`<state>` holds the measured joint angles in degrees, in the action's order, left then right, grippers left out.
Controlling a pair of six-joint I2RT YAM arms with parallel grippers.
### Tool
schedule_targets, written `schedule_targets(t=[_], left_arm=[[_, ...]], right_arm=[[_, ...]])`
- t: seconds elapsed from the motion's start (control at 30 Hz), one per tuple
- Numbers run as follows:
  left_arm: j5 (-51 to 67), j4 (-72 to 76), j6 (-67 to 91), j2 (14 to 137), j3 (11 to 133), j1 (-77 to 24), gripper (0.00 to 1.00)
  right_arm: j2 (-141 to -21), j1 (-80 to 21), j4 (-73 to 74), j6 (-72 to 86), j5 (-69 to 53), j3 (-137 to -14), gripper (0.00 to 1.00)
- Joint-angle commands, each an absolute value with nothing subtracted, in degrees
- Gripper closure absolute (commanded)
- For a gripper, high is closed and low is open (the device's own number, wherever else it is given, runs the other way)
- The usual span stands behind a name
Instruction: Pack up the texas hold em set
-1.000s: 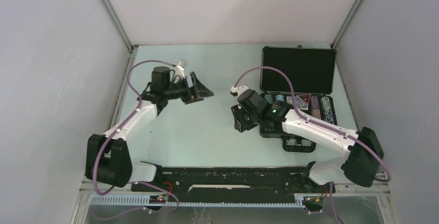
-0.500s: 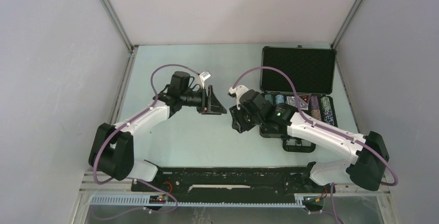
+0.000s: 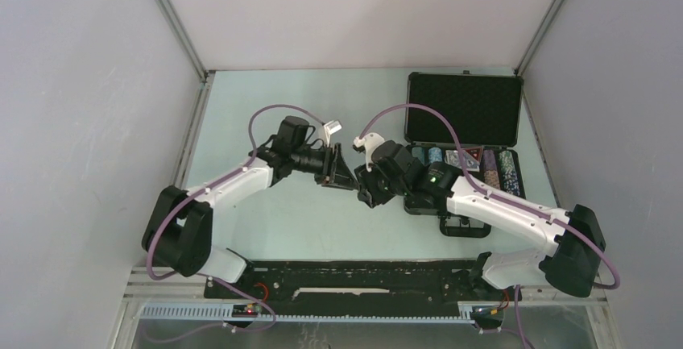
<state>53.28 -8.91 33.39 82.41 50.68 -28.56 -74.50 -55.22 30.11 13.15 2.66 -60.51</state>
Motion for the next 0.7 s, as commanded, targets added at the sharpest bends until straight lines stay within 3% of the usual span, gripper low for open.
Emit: schedule_targets(t=[0.0,0.4,0.67], left_arm=[[55.55,-8.70,31.82,83.13,53.56,-30.28,0.53],[55.46,-10.43,30.28,83.73,54.42,-32.22,0.71],[54.47,-11.69,29.09,83.05,54.76,-33.13,0.99]], right_arm=[[-73.03,-56.06,27.56,12.15,2.87,-60.63,0.66],[-73.89,-56.68,27.15,12.38,3.80,-60.64,0.67],[-74.31,-57.39,27.11,12.66,5.36,-60.64,0.63]])
